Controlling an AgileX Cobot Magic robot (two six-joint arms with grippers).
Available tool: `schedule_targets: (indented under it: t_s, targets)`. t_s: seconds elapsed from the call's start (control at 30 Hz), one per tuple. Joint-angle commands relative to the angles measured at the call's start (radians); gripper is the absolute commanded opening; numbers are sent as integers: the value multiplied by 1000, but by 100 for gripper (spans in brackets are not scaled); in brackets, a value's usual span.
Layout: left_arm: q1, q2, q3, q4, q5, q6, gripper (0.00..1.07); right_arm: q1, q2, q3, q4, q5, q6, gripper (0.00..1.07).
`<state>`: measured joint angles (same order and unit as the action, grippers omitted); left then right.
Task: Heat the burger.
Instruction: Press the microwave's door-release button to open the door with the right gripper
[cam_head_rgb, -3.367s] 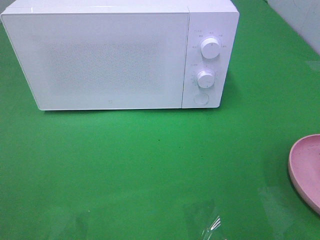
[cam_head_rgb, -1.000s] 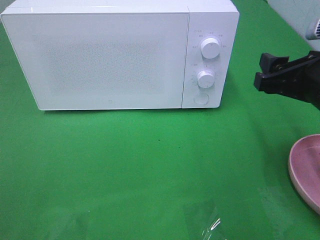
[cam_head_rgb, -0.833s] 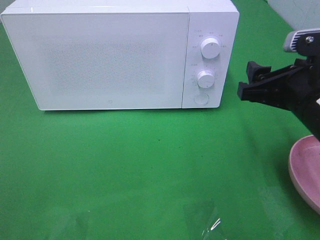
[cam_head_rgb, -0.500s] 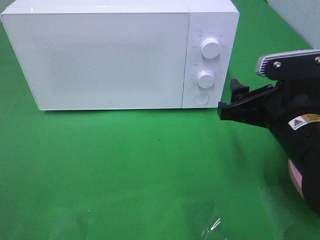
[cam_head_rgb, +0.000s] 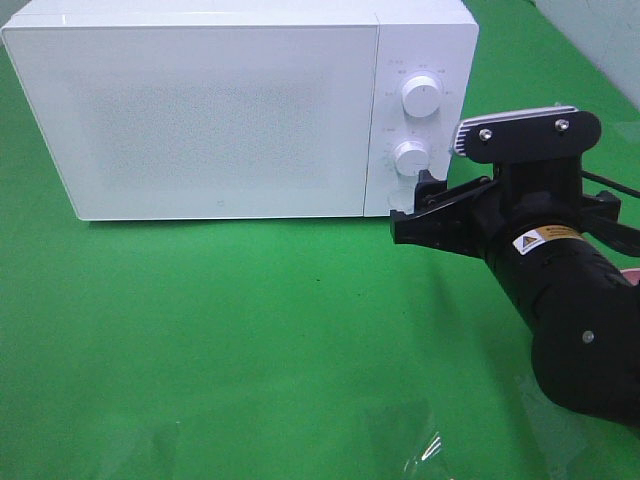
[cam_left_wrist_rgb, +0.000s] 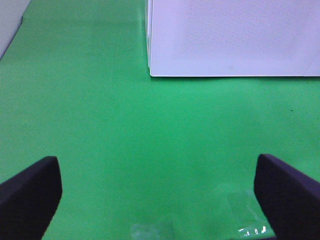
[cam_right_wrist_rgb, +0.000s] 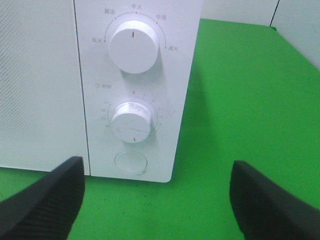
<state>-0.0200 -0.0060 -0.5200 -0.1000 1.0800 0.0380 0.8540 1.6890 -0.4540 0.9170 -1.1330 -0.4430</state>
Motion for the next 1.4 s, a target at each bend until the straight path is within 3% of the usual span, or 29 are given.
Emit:
schedule_targets:
  t_s: [0.03,0.2,0.73,0.97,1.23,1.4]
  targets:
    - [-1,-15,4,0,-11,-4,96,4,17,-9,0,8,29,76]
    - [-1,-15,4,0,-11,-4,96,4,31,-9,2,10,211,76]
    - [-1,-15,4,0,-11,-4,96,4,31,-9,-2,18,394,70]
    - [-1,-15,4,0,-11,-4,96,4,31,-9,-5,41,808,57]
    - [-1,-15,4,0,-11,-4,96,4,31,-9,-5,47,1187,28]
    - [-1,-15,4,0,-11,-4,96,4,31,-9,-5,67,1312,23]
